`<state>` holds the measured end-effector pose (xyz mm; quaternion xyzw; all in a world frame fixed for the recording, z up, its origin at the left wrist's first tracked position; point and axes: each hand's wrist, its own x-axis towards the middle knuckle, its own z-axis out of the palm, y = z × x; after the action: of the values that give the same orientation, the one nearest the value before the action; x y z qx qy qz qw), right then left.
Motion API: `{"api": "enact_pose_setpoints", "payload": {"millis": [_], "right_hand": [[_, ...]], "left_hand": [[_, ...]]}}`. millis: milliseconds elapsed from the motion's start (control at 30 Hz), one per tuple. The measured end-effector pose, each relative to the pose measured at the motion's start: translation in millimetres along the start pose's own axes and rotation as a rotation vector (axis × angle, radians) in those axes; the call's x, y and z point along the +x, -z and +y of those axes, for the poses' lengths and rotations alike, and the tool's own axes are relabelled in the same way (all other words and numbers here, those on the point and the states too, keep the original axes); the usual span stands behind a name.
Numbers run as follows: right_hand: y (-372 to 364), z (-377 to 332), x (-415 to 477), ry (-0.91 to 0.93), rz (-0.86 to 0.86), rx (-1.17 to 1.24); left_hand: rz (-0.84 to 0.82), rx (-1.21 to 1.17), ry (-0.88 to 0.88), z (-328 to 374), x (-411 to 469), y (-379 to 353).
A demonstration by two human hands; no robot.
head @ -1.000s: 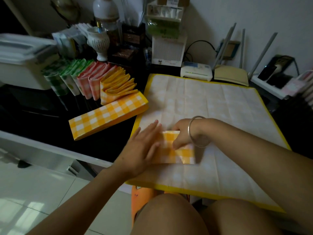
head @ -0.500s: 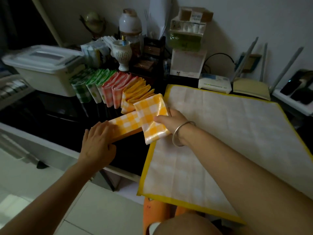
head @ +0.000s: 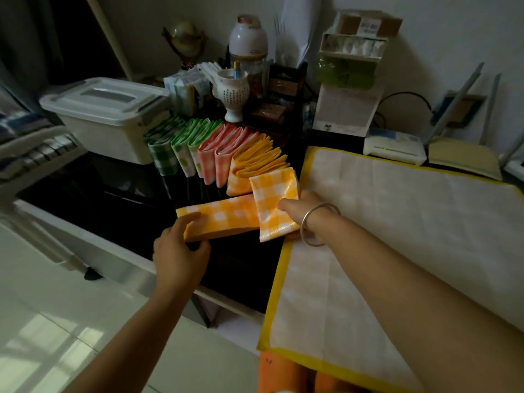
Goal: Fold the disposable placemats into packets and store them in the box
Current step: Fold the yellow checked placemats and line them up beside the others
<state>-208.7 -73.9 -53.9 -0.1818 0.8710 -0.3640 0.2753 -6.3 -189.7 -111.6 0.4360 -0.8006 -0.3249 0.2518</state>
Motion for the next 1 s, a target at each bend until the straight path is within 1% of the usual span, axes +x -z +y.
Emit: {"api": "enact_pose_setpoints", "payload": {"millis": [33, 67, 167, 233, 300, 367, 433, 467, 600, 700, 767, 867, 1000], "right_hand": [[0.6, -2.0, -0.4, -0.001, -0.005, -0.028], [1.4, -3.1, -0.5, -0.005, -0.014, -0.045], [5.4, -4.7, 0.0, -0.017, -0.03, -0.052], [9.4, -5.1, 0.6, -0.025, -0.029, -0.028], [11.6, -4.5, 3.5, -0.029, -0.022, -0.006], [12.6, -2.0, 6.3, -0.035, -0.024, 0.014], [13.1, 0.9, 8.4, -0.029, -0.024, 0.023], [13.7, 2.3, 8.7, -0.022, -0.026, 0.022], [13.6, 4.8, 8.3, 0.016, -0.067, -0.004], [13.9, 4.5, 10.2, 0.067, -0.123, -0.081], [15.0, 1.8, 8.9, 0.08, -0.188, -0.155], [18.9, -0.5, 10.0, 0.101, -0.281, -0.231], [18.7, -7.2, 8.9, 0.135, -0.343, -0.398]], "left_hand": [[0.036, -0.057, -0.029, 6.4, -2.6, -1.9], [0.073, -0.058, -0.079, 13.6, -5.9, -3.4], [0.167, 0.078, -0.318, 38.2, -10.6, -4.8], [0.172, 0.183, -0.476, 53.9, -9.4, -7.3], [0.138, 0.218, -0.542, 70.9, -7.0, -9.8], [0.118, 0.174, -0.538, 86.7, -4.2, -13.3], [0.139, 0.132, -0.489, 96.5, -1.4, -16.0], [0.162, 0.099, -0.428, 98.7, 1.0, -17.6], [0.261, -0.085, -0.019, 86.8, 9.2, -17.5], [0.235, -0.129, 0.19, 58.9, 7.0, -18.1], [0.2, -0.125, 0.254, 46.1, 2.2, -20.5], [0.162, -0.063, 0.259, 43.6, 1.7, -21.9], [0.087, 0.041, 0.295, 45.0, 8.4, -21.6]]}}
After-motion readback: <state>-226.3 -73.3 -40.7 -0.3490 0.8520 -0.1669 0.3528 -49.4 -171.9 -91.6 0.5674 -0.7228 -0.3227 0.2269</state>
